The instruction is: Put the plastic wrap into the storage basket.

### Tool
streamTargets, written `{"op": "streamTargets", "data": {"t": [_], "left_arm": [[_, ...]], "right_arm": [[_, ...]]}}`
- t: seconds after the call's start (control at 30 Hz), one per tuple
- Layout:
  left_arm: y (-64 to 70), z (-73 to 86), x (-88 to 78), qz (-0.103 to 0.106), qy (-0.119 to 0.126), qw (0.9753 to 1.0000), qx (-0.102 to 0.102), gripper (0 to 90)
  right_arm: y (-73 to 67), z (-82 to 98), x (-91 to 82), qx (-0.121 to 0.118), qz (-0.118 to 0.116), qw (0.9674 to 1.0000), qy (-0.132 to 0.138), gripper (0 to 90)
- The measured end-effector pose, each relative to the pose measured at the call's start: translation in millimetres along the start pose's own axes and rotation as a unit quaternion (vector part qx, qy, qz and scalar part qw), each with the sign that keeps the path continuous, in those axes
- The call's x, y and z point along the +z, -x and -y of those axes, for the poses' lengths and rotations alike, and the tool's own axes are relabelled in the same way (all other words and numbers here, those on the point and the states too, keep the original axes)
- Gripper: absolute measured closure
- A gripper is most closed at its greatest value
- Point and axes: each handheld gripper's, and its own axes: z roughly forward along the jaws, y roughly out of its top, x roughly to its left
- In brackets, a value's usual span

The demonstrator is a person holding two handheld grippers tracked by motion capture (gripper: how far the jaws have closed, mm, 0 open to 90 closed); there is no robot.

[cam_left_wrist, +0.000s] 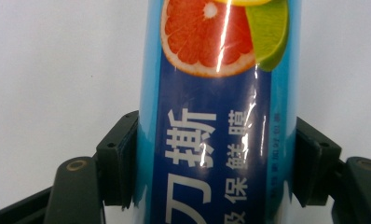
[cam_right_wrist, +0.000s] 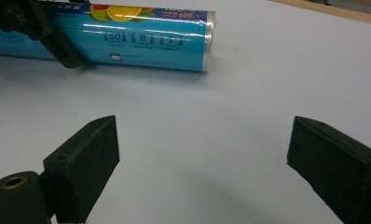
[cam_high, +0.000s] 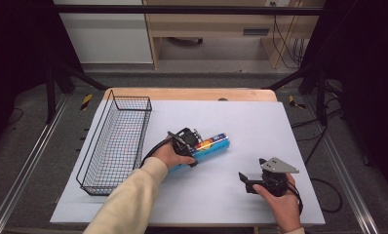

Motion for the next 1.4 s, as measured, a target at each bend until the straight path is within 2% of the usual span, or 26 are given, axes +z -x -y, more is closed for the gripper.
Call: {"op": "streamTargets", "data": {"t": [0.3, 0.5, 0.67, 0.77, 0.87, 0.9, 1.07, 1.33, 1.4], "left_arm": [[0.9, -1.0, 1.2, 0.001, -0.006, 1.0, 0.005, 30.5], [4.7, -3.0, 0.8, -0.011, -0.015, 0.9998, 0.012, 31.2], [7.1, -0.3, 0.4, -0.019, -0.003, 0.9998, 0.006, 31.4], [7.5, 3.5, -0.3, -0.011, 0.009, 0.9999, -0.006, 31.6], [10.2, 6.7, -2.2, -0.012, 0.015, 0.9998, -0.008, 31.7], [10.6, 7.4, -3.8, -0.014, 0.017, 0.9997, -0.003, 31.8], [17.2, 10.5, -15.8, -0.014, 0.033, 0.9993, -0.008, 31.8], [32.2, 13.6, -50.5, -0.02, 0.071, 0.9972, -0.014, 31.9], [35.9, 14.4, -59.6, -0.029, 0.077, 0.9965, -0.012, 31.9]], "right_arm": [[-0.7, 0.0, 0.4, -0.001, -0.002, 1.0, -0.002, 9.3], [-0.2, 0.3, 0.0, -0.001, -0.001, 1.0, -0.001, 9.4], [0.2, 0.4, -0.1, -0.001, -0.002, 1.0, -0.001, 9.4], [-0.5, 0.2, -0.1, -0.001, -0.003, 1.0, -0.002, 9.4], [-0.3, 0.2, -0.2, -0.002, -0.001, 1.0, -0.001, 9.4], [-0.2, 0.3, -0.3, 0.0, 0.0, 1.0, -0.001, 9.5], [-0.3, 0.2, -0.6, 0.001, 0.0, 1.0, -0.001, 9.5], [-0.5, -0.2, -0.6, -0.001, -0.003, 1.0, 0.0, 9.6], [-0.6, -0.4, -1.1, -0.001, -0.004, 1.0, 0.001, 9.5]]}}
